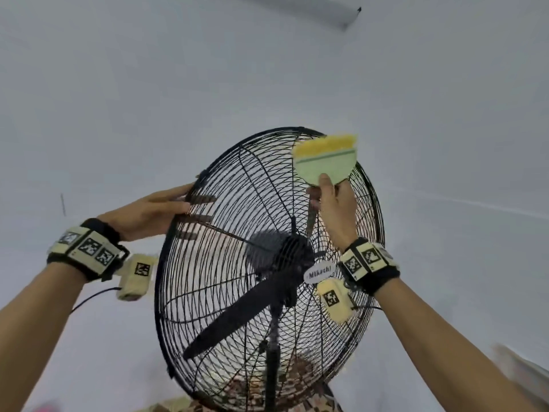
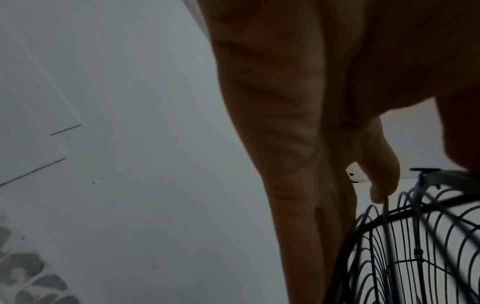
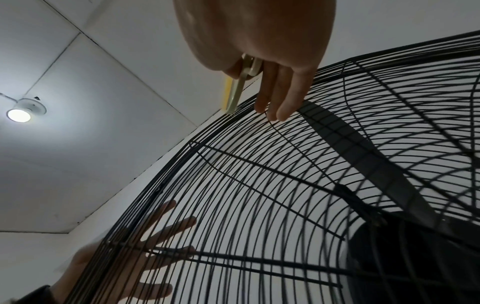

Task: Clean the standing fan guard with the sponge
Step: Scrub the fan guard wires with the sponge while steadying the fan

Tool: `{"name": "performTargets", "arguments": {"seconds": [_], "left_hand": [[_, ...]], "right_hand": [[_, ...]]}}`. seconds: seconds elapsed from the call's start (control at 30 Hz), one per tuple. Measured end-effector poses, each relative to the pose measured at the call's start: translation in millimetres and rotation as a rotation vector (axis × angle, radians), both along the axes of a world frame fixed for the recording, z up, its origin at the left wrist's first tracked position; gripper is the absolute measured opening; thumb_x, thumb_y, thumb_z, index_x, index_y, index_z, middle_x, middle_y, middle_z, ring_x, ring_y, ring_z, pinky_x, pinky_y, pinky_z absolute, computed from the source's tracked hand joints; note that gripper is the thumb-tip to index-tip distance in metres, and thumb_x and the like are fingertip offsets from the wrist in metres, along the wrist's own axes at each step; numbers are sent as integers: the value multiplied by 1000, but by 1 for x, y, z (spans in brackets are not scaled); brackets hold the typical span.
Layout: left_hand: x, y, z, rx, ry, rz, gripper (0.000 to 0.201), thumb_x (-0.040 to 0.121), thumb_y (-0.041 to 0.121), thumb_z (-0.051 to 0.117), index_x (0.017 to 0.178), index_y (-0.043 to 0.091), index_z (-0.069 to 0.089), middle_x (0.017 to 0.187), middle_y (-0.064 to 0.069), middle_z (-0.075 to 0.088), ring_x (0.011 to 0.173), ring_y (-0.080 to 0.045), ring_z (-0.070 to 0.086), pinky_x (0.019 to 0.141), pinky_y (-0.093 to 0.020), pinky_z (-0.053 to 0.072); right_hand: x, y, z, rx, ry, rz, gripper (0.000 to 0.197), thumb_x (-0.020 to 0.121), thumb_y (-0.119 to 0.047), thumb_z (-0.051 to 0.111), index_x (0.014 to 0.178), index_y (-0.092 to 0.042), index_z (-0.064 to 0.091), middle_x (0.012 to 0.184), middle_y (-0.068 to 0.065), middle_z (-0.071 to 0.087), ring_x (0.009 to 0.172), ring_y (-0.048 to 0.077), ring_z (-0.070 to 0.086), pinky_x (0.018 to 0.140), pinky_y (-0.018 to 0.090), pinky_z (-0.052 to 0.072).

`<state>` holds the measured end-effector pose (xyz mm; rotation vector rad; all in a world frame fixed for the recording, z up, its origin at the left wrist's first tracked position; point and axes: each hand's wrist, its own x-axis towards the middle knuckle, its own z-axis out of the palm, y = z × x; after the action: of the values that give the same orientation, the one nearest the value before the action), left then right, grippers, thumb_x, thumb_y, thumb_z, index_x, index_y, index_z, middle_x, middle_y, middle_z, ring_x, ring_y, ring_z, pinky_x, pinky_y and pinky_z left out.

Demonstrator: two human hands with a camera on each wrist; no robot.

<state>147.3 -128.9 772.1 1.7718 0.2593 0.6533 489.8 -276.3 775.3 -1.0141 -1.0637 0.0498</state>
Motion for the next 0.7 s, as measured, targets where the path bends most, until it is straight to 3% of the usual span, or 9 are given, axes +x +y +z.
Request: {"name": "performTargets", "arguments": {"seconds": [0.07, 0.13, 0.23, 0.33, 0.43, 0.5, 0.57, 0.63, 0.7], "left_hand": [[-11, 8, 1, -7, 4, 53, 81, 89, 28, 81, 159, 30, 41, 162, -2, 45, 141, -41, 51, 109, -73, 40], [-18, 16, 1, -9, -10, 131, 63, 102, 18, 61, 160, 31, 40, 161, 0, 47, 141, -40, 52, 109, -74, 38], [-22, 20, 1, -15, -49, 199, 57, 106, 10, 42, 159, 33, 41, 159, 2, 49, 137, -36, 57, 102, -62, 49], [-18, 17, 2, -33, -90, 267, 57, 103, 14, 45, 157, 30, 44, 156, 2, 54, 130, -32, 63, 85, -46, 60], [-18, 23, -2, -36, -112, 347, 56, 101, 18, 48, 156, 30, 45, 154, 3, 56, 132, -36, 60, 81, -43, 60], [-20, 20, -1, -39, -102, 372, 51, 104, 19, 48, 153, 31, 49, 150, 4, 59, 135, -40, 57, 84, -45, 55], [-16, 11, 7, 11, -78, 450, 42, 108, 9, 47, 143, 29, 59, 141, 3, 66, 132, -38, 59, 90, -48, 49], [-5, -2, 19, 191, 11, 639, 39, 105, 0, 48, 134, 21, 64, 131, 0, 70, 126, -31, 62, 92, -44, 50], [10, -15, 32, 441, 134, 879, 38, 101, 5, 53, 138, 12, 61, 133, -5, 66, 125, -27, 60, 100, -41, 50]], "right_hand": [[-3, 6, -3, -45, -24, -26, 3, 106, -36, 55, 105, -33, 56, 106, -7, 71, 96, 18, 74, 84, 51, 63], [-7, 12, -8, -72, -54, -50, 9, 105, -41, 55, 109, -33, 57, 106, -8, 71, 96, 17, 74, 84, 51, 62], [-15, 19, -12, -68, -113, -114, 30, 102, -50, 53, 116, -24, 60, 102, -6, 74, 86, 13, 76, 76, 46, 64], [-21, 19, -11, -52, -119, -151, 33, 107, -41, 52, 124, -13, 59, 96, -6, 75, 71, 7, 74, 62, 31, 60], [-24, 19, -11, -52, -140, -131, 30, 107, -35, 54, 123, -11, 59, 95, -8, 73, 67, 3, 72, 53, 16, 51], [-26, 21, -12, -51, -144, -96, 30, 106, -36, 56, 125, -14, 59, 102, -5, 73, 71, 4, 73, 58, 19, 56], [-26, 25, -11, -47, -113, -75, 34, 105, -38, 58, 127, -12, 60, 105, -1, 74, 72, 8, 74, 64, 26, 61], [-27, 27, -8, -39, -52, -40, 38, 103, -39, 61, 125, -8, 61, 101, 6, 75, 68, 13, 74, 62, 31, 63], [-28, 26, 0, -7, -32, -39, 36, 101, -39, 65, 118, -7, 64, 95, 8, 75, 63, 17, 74, 57, 29, 61]]}}
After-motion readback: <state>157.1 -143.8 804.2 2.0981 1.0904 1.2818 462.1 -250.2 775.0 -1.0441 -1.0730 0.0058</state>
